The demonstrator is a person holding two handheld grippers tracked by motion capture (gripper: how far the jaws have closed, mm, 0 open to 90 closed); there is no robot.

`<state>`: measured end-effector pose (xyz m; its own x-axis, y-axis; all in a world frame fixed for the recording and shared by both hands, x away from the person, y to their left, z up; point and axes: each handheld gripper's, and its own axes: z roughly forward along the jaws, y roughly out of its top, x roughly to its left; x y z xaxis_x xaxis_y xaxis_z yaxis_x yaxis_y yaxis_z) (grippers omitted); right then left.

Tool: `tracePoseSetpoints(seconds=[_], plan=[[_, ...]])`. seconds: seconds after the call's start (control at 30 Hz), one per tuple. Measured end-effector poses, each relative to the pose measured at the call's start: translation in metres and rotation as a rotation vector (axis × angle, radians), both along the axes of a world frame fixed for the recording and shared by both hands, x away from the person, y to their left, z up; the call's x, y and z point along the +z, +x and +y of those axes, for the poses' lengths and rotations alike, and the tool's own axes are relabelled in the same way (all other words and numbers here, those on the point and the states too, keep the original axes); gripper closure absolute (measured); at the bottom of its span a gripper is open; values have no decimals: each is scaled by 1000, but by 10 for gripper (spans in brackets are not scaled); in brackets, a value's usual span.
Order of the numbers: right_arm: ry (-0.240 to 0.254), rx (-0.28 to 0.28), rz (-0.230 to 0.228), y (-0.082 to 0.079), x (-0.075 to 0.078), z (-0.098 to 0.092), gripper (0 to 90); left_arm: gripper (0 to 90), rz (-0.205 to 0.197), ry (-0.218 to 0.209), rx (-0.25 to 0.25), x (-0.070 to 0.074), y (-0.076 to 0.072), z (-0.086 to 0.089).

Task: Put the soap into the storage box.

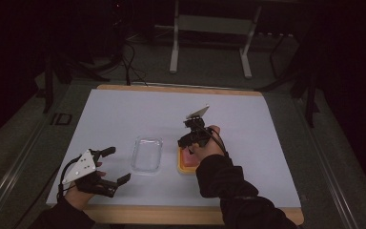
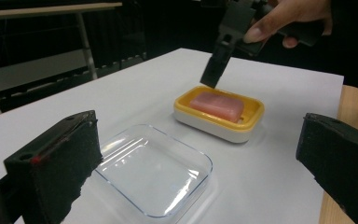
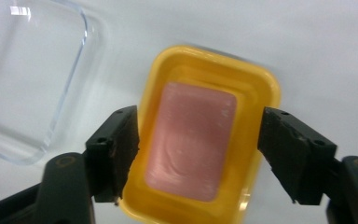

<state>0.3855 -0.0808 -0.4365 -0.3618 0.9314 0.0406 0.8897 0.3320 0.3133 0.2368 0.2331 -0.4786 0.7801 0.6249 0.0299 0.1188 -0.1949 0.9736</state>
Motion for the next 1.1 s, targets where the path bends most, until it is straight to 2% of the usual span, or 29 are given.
tracePoseSetpoints(seconds=[0.07, 0.1, 0.13, 0.17, 0.2, 0.33, 0.57, 0.63, 0.67, 0.73, 0.83, 1.1], plan=[[19, 22, 6, -1, 1, -4, 189, 2, 2, 5, 1, 0, -1, 0], [39, 62, 19, -1, 0, -7, 126, 2, 4, 7, 2, -1, -1, 1], [39, 62, 19, -1, 0, -7, 126, 2, 4, 7, 2, -1, -1, 1], [67, 90, 21, -2, -1, -13, 127, 1, 5, 14, 8, -1, -2, 1], [62, 96, 20, -2, -3, -15, 124, 2, 6, 16, 11, -1, -3, 2], [96, 150, -2, -6, -5, -23, 116, 1, 7, 21, 18, -2, -6, 4], [50, 218, -129, -11, 3, -36, 132, 1, 17, 33, 36, -3, -14, 8], [53, 223, -137, -12, 4, -38, 132, 1, 14, 33, 38, -3, -16, 9], [52, 238, -157, -12, 6, -43, 132, 2, 22, 32, 42, -4, -18, 10], [54, 242, -161, -13, 6, -45, 132, 1, 25, 30, 46, -4, -19, 11], [82, 249, -182, -14, 8, -54, 134, 2, 34, 24, 55, -5, -25, 15], [103, 267, -238, -22, 8, -74, 134, 2, 41, 12, 72, -6, -34, 22]])
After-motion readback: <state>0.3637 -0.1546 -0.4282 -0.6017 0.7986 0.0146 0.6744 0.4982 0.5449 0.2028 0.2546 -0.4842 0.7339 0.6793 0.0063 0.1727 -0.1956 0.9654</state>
